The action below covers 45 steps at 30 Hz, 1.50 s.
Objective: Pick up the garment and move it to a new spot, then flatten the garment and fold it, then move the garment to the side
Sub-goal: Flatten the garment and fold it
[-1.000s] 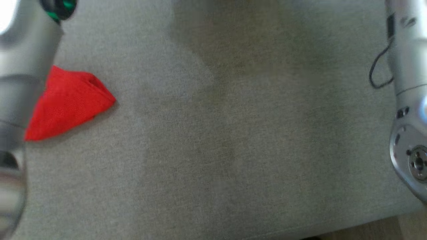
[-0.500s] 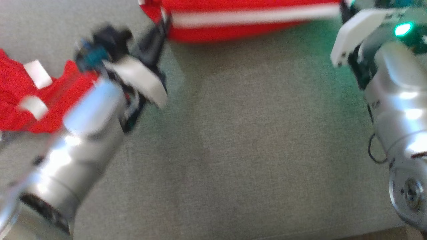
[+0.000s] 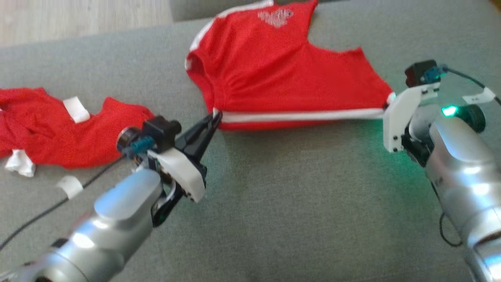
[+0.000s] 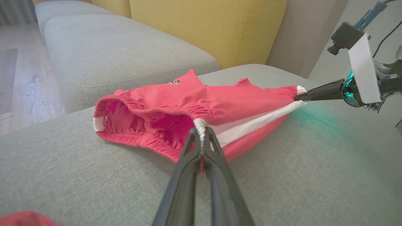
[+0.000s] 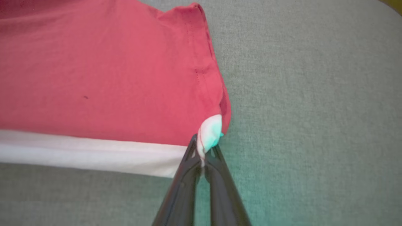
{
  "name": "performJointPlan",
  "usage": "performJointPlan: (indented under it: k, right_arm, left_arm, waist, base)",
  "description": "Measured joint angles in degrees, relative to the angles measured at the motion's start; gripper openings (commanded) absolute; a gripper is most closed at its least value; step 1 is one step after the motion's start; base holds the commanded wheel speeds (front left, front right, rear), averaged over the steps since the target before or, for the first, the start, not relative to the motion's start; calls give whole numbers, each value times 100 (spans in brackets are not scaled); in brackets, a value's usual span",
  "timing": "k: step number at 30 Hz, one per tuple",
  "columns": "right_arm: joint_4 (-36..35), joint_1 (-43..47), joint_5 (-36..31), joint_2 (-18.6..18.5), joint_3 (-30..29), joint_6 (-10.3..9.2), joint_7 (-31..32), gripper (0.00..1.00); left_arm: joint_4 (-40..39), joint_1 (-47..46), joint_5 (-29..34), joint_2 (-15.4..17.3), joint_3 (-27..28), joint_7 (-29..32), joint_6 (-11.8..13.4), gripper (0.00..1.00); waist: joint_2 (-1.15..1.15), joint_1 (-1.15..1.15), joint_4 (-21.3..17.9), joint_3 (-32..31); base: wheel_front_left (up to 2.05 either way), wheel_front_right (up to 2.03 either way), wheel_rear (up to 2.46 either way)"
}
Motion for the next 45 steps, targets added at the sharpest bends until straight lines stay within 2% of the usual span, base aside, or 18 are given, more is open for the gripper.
performJointPlan:
  k: [6, 10, 16, 22, 28, 38, 45]
  right_arm:
    - [-1131, 779, 1299, -584, 922, 0, 673, 0]
    - [-1849, 1261, 2033, -1115, 1334, 0, 1000, 0]
    - [-2648, 1775, 2784, -1764, 1505, 0, 1235, 0]
    - [-3286, 2391, 3089, -2208, 1345, 0, 1400, 0]
    - [-3621, 2484, 2941, -2218, 881, 0, 1316, 0]
    - [-3747, 2000, 2221, -1838, 269, 0, 1211, 0]
    - [-3489, 1381, 1740, -1568, 119, 0, 1166, 0]
  left_arm:
    - [-183, 500, 34, 8, -48, 0, 86, 0]
    - [-467, 940, 53, 10, -58, 0, 264, 0]
    - [-1055, 1600, 48, 44, -119, 0, 543, 0]
    - [-1777, 1991, -9, 121, -231, 71, 839, 0]
    - [-2094, 2000, -58, 247, -115, 116, 1113, 0]
    - [-2065, 1586, -126, 287, 110, 213, 1212, 0]
    - [-1859, 1220, -138, 198, 237, 269, 1210, 0]
  waist:
    - [0, 0, -90, -414]
    - [0, 0, -180, -720]
    - [0, 0, -311, -1132]
    - [0, 0, -309, -1315]
    - [0, 1, -235, -1250]
    - [0, 2, 28, -1005]
    - [0, 2, 262, -710]
  base:
    - [0, 0, 0]
    - [0, 0, 0]
    - [0, 0, 0]
    - [0, 0, 0]
    - [0, 0, 0]
    - [0, 0, 0]
    - [0, 0, 0]
